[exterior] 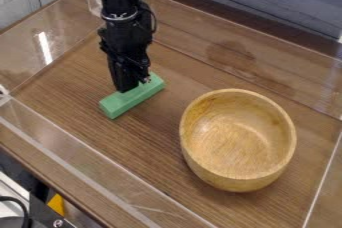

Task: Put the green block in the brown bowl

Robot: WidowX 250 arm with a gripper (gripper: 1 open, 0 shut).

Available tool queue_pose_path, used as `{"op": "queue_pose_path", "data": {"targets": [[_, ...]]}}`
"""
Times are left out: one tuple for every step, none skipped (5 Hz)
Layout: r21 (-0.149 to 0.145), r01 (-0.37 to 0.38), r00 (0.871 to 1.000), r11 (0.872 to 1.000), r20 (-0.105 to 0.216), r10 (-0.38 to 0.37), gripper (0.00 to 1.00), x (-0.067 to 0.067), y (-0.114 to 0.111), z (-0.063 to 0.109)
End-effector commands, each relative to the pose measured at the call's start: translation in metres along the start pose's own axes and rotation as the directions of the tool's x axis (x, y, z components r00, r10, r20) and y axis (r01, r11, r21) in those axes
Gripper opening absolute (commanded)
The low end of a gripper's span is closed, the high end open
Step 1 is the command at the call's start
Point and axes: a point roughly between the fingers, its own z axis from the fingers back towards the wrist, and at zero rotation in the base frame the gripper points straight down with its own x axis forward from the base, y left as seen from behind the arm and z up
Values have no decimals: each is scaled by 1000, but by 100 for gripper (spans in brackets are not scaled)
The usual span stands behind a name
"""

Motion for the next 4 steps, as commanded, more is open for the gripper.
{"op": "queue_pose_path", "data": {"targets": [[28,-27,999,999,46,25,0,2,5,14],[25,-42,998,999,50,40,0,2,5,14],[20,-127,990,992,57,125,0,1,4,18],[13,-209,976,978,63,207,0,1,4,21]]}}
